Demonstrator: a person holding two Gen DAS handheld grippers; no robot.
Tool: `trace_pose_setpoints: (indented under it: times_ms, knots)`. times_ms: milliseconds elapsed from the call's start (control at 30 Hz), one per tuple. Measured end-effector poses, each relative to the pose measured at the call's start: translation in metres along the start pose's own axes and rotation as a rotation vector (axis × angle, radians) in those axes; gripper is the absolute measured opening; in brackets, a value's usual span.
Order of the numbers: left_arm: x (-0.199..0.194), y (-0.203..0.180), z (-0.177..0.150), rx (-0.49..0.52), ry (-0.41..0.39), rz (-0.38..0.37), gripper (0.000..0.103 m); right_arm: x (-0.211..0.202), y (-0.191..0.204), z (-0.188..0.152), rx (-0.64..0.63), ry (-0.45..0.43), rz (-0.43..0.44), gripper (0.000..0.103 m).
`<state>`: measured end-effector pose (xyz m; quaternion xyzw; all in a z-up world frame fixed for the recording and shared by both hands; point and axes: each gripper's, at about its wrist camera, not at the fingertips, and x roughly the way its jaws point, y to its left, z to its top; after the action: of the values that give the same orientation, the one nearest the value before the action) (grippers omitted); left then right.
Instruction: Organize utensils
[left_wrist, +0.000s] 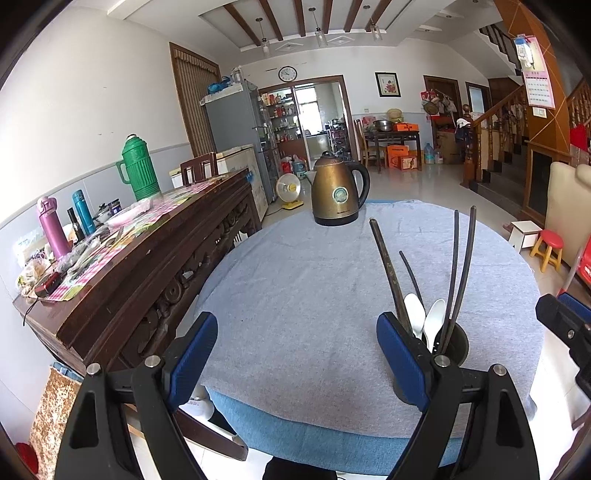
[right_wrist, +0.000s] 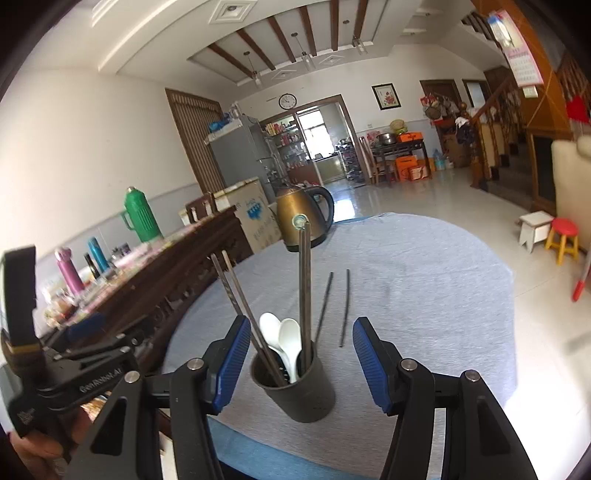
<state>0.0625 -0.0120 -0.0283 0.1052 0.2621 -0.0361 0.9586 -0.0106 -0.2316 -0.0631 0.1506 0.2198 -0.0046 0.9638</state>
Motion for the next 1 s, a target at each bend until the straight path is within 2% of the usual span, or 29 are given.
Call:
trace_pose_setpoints:
  times_ms: [167, 433, 1000]
  knots:
    - [0.004, 0.005, -0.005, -0.022, 0.009, 0.001, 0.088, 0.006, 0.009, -0.003, -0.050, 0.026, -0.061, 0.062]
    - [0.013, 0.011, -0.012, -0.056, 0.022, 0.004, 0.088, 0.017, 0.014, -0.014, -0.078, 0.093, -0.111, 0.063]
    - [0.029, 0.018, -0.027, -0.099, 0.067, -0.021, 0.088, 0.019, 0.026, -0.020, -0.117, 0.132, -0.152, 0.063]
